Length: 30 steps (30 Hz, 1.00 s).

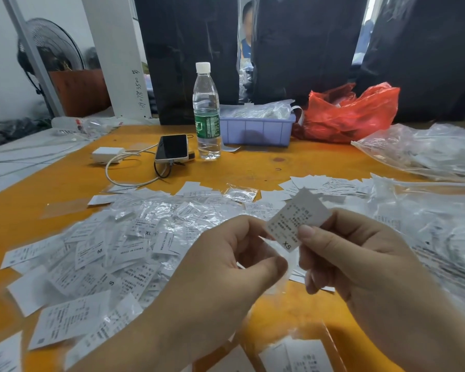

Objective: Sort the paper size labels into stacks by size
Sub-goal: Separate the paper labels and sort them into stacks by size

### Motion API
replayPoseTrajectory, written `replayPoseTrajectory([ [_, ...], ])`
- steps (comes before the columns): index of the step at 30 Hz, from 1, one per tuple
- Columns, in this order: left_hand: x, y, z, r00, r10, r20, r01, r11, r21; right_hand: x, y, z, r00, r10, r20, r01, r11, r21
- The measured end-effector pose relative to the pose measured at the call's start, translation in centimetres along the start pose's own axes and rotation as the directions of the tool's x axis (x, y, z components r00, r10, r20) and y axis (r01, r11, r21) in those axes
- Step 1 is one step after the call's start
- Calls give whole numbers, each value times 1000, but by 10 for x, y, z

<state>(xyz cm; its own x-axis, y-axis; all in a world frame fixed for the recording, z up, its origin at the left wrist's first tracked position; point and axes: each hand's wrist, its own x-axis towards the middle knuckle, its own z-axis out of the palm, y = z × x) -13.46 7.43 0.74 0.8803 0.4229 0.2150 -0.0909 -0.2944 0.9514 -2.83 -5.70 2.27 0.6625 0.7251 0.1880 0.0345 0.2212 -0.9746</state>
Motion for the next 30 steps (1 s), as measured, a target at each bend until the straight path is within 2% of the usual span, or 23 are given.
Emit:
replayPoseTrajectory([
  [4,1,1,-2,1000,-6,-11,6,1000,30,4,2,-1,996,88,-19,-87,996,34],
  [10,1,0,-2,999,-20,-34,21,999,41,6,0,-3,994,108,-16,-105,984,147],
  [18,1,1,-3,1000,-5,-23,7,998,61,0,4,0,999,40,-20,-41,999,-34],
  [23,2,1,-3,999,6,-45,-3,998,68,0,3,1,999,10,-33,-12,997,-77],
  [27,3,0,-5,997,10,-78,-5,998,64,-1,2,2,1000,24,-16,-25,998,-63],
  [30,2,1,-5,997,3,-81,2,998,64,0,0,1,999,31,-23,-31,999,32],
])
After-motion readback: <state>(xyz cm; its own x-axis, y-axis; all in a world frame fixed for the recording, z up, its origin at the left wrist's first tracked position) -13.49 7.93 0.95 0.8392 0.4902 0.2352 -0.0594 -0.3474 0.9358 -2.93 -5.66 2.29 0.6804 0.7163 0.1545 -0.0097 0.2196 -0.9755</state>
